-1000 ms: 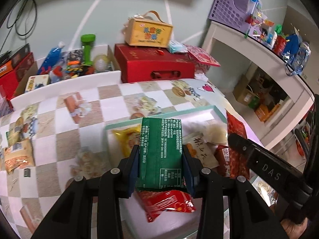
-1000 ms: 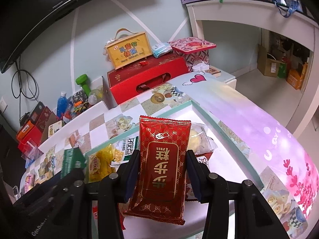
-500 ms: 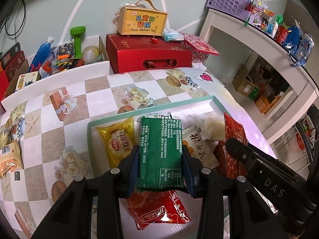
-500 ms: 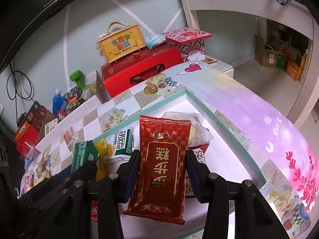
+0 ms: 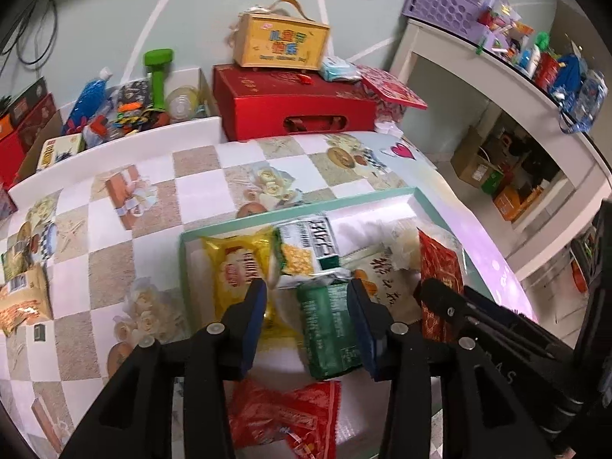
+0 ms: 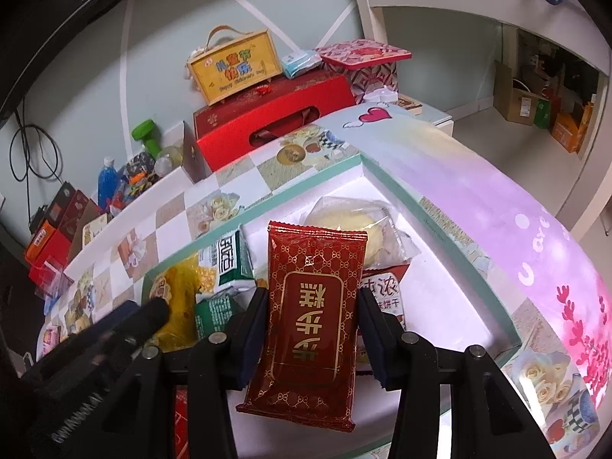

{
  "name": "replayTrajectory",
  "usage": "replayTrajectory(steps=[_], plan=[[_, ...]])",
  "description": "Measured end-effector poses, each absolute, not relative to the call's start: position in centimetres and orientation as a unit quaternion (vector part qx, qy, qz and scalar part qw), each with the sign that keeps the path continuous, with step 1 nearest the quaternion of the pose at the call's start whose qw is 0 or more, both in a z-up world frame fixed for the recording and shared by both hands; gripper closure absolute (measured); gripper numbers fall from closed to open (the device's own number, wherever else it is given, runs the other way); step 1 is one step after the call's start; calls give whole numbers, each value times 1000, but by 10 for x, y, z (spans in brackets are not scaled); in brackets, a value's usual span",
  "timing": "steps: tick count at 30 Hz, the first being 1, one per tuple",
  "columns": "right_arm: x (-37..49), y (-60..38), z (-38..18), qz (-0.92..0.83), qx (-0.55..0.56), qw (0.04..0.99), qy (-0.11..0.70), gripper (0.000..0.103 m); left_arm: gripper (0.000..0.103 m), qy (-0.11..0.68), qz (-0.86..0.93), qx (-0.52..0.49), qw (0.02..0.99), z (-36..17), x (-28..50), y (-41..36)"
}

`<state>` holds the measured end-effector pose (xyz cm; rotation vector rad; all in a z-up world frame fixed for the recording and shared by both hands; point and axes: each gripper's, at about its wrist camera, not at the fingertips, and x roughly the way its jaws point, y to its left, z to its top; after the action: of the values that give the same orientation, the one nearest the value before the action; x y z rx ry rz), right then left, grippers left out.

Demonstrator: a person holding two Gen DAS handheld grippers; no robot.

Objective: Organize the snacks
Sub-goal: 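Carry the green pack with the left tool while the right tool carries the red pack into the tray, then open both tools and withdraw them from the tray back over the snack pile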

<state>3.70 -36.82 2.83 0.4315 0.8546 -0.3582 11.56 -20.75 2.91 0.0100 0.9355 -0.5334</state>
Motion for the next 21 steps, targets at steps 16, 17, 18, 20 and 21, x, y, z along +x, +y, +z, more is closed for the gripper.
replayTrajectory(steps=[16, 17, 18, 20, 21], plan=[[41, -360, 24, -173, 181, 870, 426, 20, 21, 450, -183, -5, 874, 25, 123, -174], [42, -361, 24, -173, 181, 869, 427, 16, 19, 450, -177, -1, 875, 24, 124, -173], [42, -361, 23, -174, 182, 867, 430, 14, 17, 450, -172, 3, 877, 24, 124, -172], [43, -362, 21, -176, 180, 866, 432, 4, 17, 446, -161, 10, 880, 22, 124, -170], [43, -361, 21, -177, 179, 866, 432, 3, 17, 444, -156, 13, 882, 21, 124, -169]])
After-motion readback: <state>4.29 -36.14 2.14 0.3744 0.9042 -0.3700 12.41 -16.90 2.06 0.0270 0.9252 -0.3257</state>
